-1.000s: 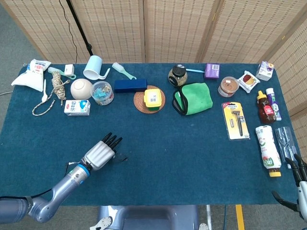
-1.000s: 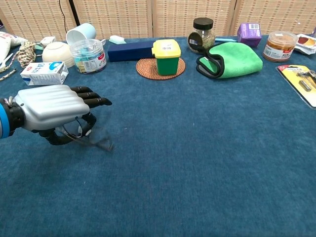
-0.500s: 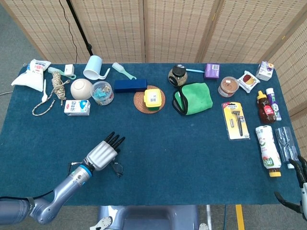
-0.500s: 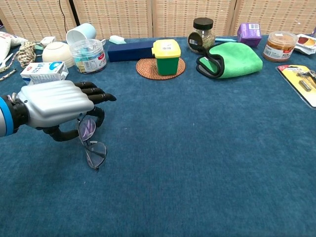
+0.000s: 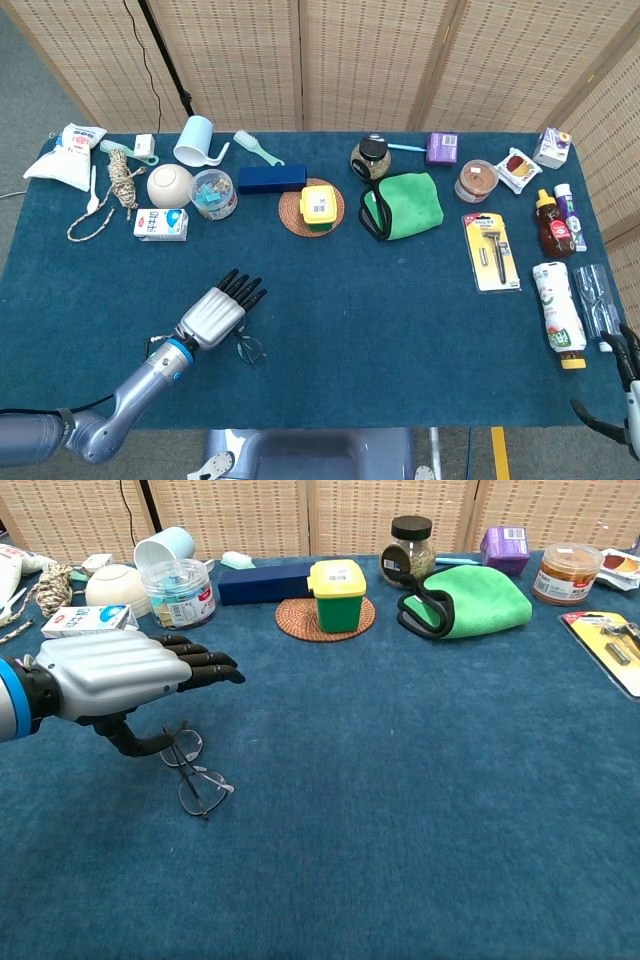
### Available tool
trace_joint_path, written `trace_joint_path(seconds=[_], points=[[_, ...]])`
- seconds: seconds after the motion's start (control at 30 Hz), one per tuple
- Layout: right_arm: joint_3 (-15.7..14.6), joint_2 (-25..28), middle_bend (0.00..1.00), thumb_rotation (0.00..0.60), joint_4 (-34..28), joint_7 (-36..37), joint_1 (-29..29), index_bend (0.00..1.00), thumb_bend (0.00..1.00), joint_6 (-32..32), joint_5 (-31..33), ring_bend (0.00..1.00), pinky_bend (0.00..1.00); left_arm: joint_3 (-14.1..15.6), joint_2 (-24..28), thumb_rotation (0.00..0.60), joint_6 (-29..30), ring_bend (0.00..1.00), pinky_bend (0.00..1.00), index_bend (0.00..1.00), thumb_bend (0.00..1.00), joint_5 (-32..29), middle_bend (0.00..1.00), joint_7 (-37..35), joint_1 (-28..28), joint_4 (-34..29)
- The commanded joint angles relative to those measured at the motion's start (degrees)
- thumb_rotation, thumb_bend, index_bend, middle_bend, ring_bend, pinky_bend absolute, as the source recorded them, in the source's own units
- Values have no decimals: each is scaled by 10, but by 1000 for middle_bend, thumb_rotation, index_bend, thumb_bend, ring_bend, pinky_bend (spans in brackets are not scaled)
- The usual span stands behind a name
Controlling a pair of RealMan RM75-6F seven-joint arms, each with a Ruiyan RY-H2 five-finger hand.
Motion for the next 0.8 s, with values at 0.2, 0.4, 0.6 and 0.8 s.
trace_joint_path(seconds=[0.2,0.4,0.6,0.8], points=[[1,0,0,600,-2,-1,1,101,221,1,-2,0,0,-7,8,582,9,0,0,0,408,80,0,-210,38,-9],[1,-1,0,600,-3,-2,1,101,220,1,-4,0,0,-5,8,559,-12,0,0,0,407,132,0,-370,45,-1],[1,0,0,600,-4,-3,0,102,221,5,-5,0,0,-8,-12,410,-19,0,0,0,408,158,0,-519,53,27],[1,2,0,600,-5,-3,-2,104,220,6,-5,0,0,-2,-28,269,-26,0,0,0,407,200,0,-678,55,67]])
